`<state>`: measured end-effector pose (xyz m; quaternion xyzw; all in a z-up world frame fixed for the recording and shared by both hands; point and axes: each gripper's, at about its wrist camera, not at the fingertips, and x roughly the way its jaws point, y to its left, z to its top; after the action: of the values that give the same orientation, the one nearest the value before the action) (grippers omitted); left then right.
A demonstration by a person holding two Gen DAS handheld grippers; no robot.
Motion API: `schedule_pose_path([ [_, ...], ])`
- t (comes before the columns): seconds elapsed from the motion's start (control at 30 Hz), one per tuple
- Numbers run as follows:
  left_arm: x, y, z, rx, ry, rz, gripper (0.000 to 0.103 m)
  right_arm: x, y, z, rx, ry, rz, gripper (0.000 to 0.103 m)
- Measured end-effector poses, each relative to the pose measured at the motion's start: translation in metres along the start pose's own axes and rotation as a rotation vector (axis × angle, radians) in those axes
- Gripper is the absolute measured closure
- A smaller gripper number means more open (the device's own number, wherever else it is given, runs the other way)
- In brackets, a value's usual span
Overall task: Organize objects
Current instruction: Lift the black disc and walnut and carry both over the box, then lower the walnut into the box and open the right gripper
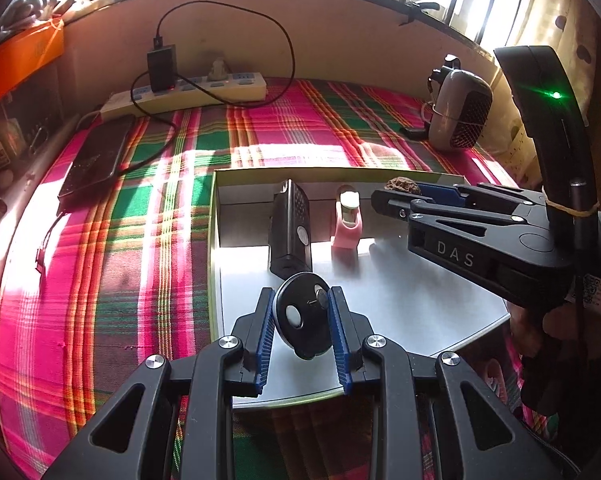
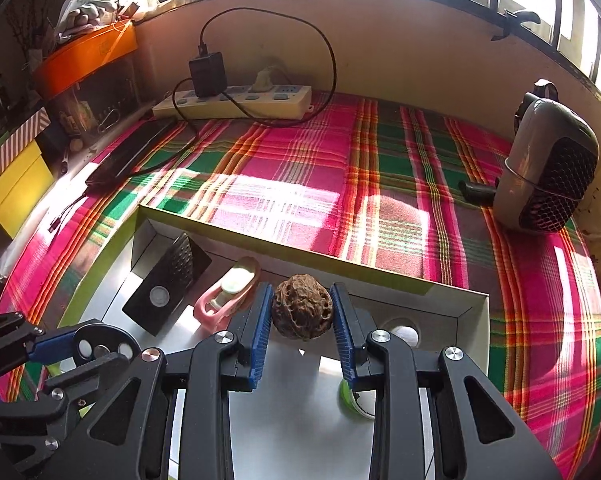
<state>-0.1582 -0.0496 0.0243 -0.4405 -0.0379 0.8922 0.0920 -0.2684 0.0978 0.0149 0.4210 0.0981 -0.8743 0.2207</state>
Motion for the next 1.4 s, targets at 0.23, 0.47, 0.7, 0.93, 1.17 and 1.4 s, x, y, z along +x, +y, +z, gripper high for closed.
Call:
schedule_pose_path([
  [0.23, 0.004, 0.001, -0.001, 0.003, 0.014, 0.014, 0.079, 0.007, 0.001, 0.001, -0.006, 0.016, -0.009, 0.072],
  [0.47, 0.006, -0.002, 0.0, 0.018, 0.02, 0.028, 0.079, 0.012, 0.004, 0.002, -0.02, 0.039, -0.02, 0.072],
  [0.7, 0.007, -0.004, -0.001, 0.022, 0.028, 0.031, 0.079, 0.015, 0.006, 0.003, -0.033, 0.056, -0.034, 0.072],
  [0.93, 0.008, -0.004, -0.001, 0.021, 0.033, 0.032, 0.078, 0.017, 0.007, 0.003, -0.039, 0.065, -0.047, 0.072],
  [1.17, 0.008, -0.005, 0.0, 0.02, 0.034, 0.033, 0.078, 0.018, 0.008, 0.003, -0.047, 0.066, -0.057, 0.072],
  [1.4, 0.009, -0.004, 0.0, 0.02, 0.035, 0.037, 0.077, 0.018, 0.006, 0.003, -0.036, 0.065, -0.059, 0.07],
])
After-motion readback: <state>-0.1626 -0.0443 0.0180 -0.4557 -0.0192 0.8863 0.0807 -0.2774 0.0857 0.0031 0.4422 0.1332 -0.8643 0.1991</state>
